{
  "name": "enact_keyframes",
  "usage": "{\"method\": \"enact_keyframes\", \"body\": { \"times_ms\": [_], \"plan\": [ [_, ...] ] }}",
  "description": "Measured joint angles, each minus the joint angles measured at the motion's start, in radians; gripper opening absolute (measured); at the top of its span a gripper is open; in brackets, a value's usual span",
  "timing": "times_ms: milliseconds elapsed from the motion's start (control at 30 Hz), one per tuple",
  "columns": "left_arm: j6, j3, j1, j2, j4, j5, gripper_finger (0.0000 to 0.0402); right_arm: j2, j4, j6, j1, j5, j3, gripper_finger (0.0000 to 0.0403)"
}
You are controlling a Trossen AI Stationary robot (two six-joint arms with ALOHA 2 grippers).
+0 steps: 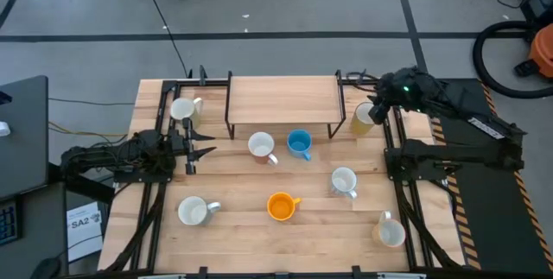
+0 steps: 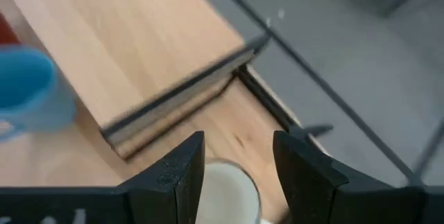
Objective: Place coffee mugs
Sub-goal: Put the light yellow mug on the shelf
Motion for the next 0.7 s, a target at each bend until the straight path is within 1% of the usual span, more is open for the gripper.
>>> {"method": "enact_keyframes", "body": {
  "times_ms": [133, 200, 500, 700],
  "plan": [
    [0.0, 0.0, 0.0, 0.0, 0.0, 0.0, 0.0144, 0.073, -0.045, -0.089, -0.113, -0.106, 0.003, 0.0177],
    [0.0, 0.0, 0.0, 0.0, 0.0, 0.0, 0.0144, 0.11, -0.074, -0.134, -0.168, -0.143, 0.003, 0.0177],
    [-0.001, 0.0, 0.0, 0.0, 0.0, 0.0, 0.0144, 0.276, -0.128, -0.289, -0.366, -0.201, 0.003, 0.0177],
    [-0.001, 0.0, 0.0, 0.0, 0.0, 0.0, 0.0144, 0.376, -0.127, -0.344, -0.436, -0.209, 0.003, 0.0177]
  ]
}}
